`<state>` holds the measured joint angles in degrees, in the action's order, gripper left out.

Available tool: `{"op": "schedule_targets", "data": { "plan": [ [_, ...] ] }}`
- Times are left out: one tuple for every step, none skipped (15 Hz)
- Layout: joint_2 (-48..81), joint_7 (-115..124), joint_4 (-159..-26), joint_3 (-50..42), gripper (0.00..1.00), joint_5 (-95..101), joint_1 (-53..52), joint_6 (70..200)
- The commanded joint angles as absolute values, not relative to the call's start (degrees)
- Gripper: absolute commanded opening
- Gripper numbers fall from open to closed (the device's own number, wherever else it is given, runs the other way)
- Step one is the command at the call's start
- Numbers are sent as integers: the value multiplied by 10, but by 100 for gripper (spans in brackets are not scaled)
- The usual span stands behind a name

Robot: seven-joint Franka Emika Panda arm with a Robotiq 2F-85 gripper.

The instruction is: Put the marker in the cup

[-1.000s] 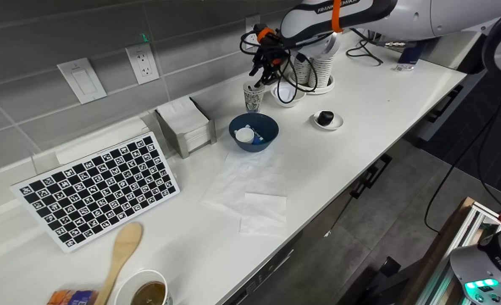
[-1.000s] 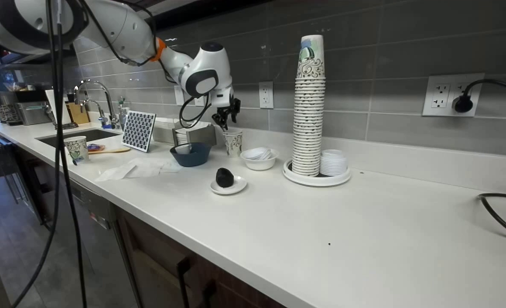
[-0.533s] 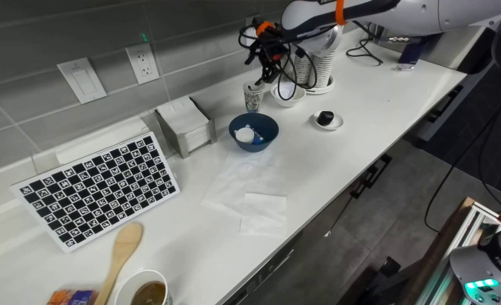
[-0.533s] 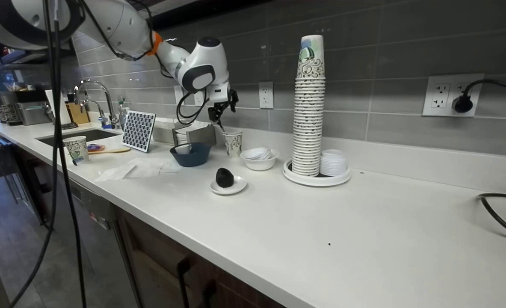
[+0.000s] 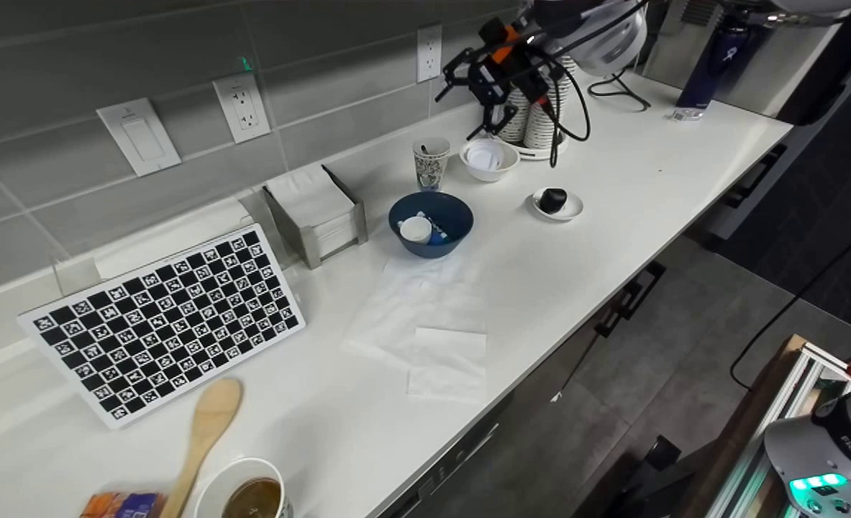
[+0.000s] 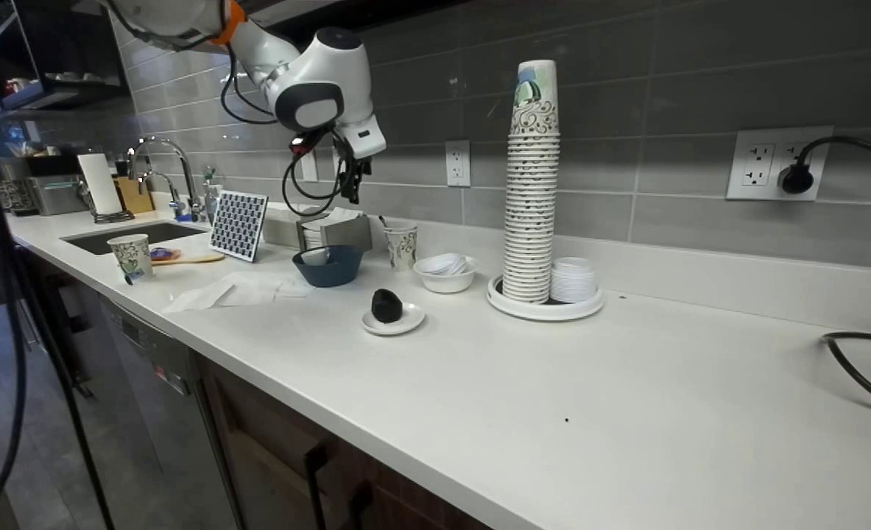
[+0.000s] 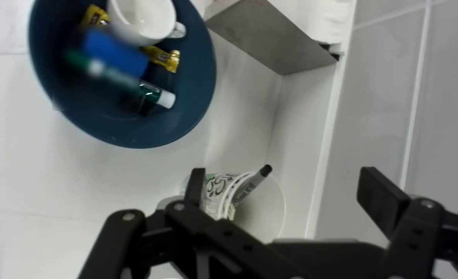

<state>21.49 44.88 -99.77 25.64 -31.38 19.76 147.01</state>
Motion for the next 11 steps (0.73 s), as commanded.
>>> {"op": "schedule_targets", "data": {
  "plan": [
    [116,294,-1135,340,100,-360,290,1487],
    [97,252,-1159,365,100,-375,316,1493],
    [81,209,-1180,395,100,-395,343,1506],
    [64,165,-1197,426,100,-423,370,1522],
    [52,121,-1206,462,100,-460,399,1536],
    [44,76,-1207,500,100,-510,429,1548],
    [45,32,-1201,537,100,-557,463,1558],
    [55,-13,-1186,574,100,-600,498,1562],
    [53,45,-1181,410,100,-556,338,1538],
    [49,30,-1180,405,100,-569,334,1536],
    [47,33,-1179,360,100,-566,292,1535]
  ]
}}
